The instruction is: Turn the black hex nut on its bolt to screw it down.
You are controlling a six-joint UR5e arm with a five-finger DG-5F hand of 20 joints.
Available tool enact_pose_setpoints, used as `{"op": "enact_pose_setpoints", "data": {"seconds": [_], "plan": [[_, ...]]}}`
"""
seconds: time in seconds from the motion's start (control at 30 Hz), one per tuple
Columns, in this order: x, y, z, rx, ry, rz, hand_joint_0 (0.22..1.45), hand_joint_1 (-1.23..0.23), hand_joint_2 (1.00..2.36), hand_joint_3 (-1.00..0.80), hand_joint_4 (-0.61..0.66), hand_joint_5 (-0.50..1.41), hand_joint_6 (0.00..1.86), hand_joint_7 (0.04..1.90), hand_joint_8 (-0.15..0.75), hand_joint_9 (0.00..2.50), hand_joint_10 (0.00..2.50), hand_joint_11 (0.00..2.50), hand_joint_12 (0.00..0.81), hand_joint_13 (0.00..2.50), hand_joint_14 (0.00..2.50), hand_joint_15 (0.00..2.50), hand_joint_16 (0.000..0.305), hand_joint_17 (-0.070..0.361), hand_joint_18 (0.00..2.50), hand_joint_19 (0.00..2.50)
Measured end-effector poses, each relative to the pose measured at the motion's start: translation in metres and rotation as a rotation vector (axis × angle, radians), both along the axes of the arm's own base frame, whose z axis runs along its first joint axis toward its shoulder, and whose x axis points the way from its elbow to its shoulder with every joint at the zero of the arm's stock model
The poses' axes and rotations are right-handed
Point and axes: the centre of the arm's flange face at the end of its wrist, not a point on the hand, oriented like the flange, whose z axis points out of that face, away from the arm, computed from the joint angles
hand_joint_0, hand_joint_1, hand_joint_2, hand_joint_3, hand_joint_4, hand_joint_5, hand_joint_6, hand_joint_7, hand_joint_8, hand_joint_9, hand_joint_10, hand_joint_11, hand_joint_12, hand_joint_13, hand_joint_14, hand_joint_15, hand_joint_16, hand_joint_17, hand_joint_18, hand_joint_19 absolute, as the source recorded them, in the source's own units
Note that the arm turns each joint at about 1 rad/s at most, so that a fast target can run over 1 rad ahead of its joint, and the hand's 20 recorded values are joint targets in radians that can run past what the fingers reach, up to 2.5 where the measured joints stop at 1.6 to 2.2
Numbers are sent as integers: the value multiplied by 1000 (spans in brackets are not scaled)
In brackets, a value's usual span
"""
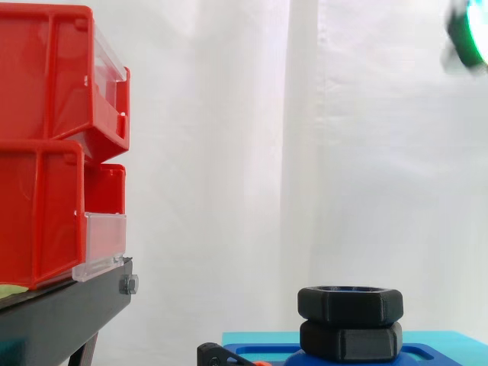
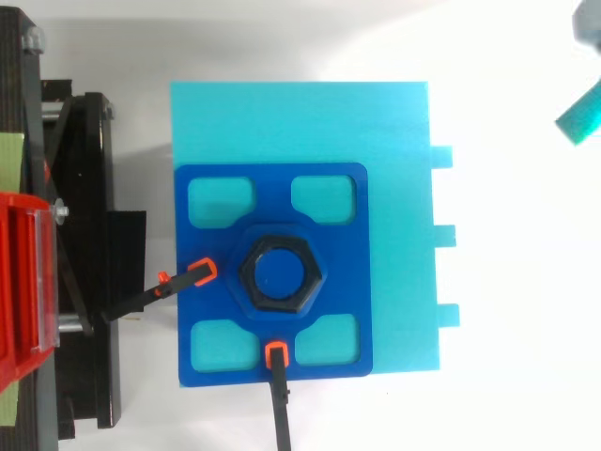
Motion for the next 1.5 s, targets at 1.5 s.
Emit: {"op": "enact_pose_setpoints", "data": {"seconds": [1.5], "plan": [[-10,0,-44,441,151,-105,459,-525,1000,-500,262,-152,503,936,277,769,5,202,373,483,3,99,55,123,454,242]]}}
